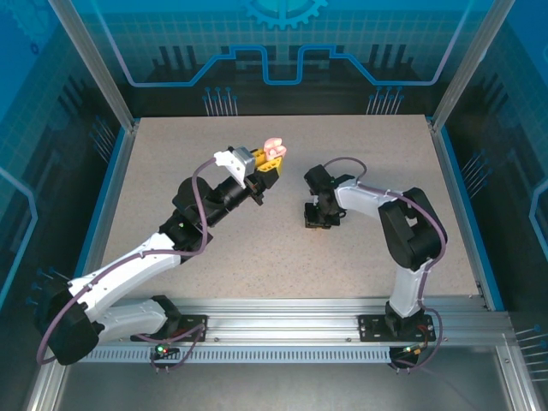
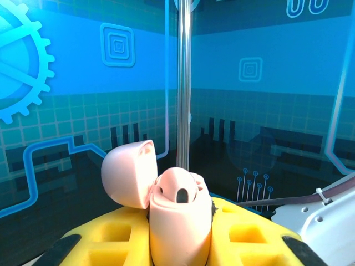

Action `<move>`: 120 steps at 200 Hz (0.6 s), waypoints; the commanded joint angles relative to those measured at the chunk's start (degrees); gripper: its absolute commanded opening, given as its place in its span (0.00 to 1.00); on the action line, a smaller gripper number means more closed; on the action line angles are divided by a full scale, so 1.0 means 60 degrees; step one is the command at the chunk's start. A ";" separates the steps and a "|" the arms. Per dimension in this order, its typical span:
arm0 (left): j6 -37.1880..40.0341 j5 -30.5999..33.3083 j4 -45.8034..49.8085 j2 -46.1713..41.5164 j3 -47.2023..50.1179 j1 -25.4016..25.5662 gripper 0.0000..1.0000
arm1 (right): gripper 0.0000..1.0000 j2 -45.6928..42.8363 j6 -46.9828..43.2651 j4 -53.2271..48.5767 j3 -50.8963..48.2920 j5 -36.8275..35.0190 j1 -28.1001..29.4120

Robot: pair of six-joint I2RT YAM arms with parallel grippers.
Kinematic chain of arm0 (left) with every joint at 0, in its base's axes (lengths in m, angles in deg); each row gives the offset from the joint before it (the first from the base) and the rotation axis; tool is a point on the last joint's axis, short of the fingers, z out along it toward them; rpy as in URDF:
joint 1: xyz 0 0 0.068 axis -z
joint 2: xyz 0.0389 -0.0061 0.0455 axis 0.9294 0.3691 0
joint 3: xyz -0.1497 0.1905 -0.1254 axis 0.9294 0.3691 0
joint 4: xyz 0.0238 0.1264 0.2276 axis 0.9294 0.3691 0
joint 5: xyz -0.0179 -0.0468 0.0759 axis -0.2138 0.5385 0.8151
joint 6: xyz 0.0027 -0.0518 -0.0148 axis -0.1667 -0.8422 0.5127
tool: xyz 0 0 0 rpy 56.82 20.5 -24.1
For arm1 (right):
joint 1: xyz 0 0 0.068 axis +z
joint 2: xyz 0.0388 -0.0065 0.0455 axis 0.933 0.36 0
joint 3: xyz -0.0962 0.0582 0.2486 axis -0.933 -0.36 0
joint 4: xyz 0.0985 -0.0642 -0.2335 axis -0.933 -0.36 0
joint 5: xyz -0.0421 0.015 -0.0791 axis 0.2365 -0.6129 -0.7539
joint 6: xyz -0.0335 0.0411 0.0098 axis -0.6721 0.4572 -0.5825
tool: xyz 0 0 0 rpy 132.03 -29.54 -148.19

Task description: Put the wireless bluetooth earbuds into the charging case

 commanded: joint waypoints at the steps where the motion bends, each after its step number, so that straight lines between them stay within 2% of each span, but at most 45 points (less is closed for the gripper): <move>1: -0.0197 0.0119 -0.0307 -0.0135 0.0183 0.0069 0.00 | 0.24 0.0417 -0.0117 -0.0565 0.0197 -0.0151 0.0082; 27: -0.0146 0.0158 -0.0334 -0.0205 0.0231 0.0070 0.00 | 0.28 0.0639 -0.0250 -0.0901 0.0516 -0.0235 0.0082; 79: -0.0087 0.0195 -0.0402 -0.0275 0.0336 0.0067 0.00 | 0.30 0.0854 -0.0257 -0.1492 0.0907 -0.0345 0.0111; 91: -0.0080 0.0193 -0.0414 -0.0275 0.0347 0.0072 0.00 | 0.35 0.0853 -0.0110 -0.1673 0.0969 -0.0457 0.0144; 120: -0.0065 0.0191 -0.0472 -0.0260 0.0366 0.0067 0.00 | 0.36 0.0887 0.0566 -0.2133 0.1072 -0.0577 0.0238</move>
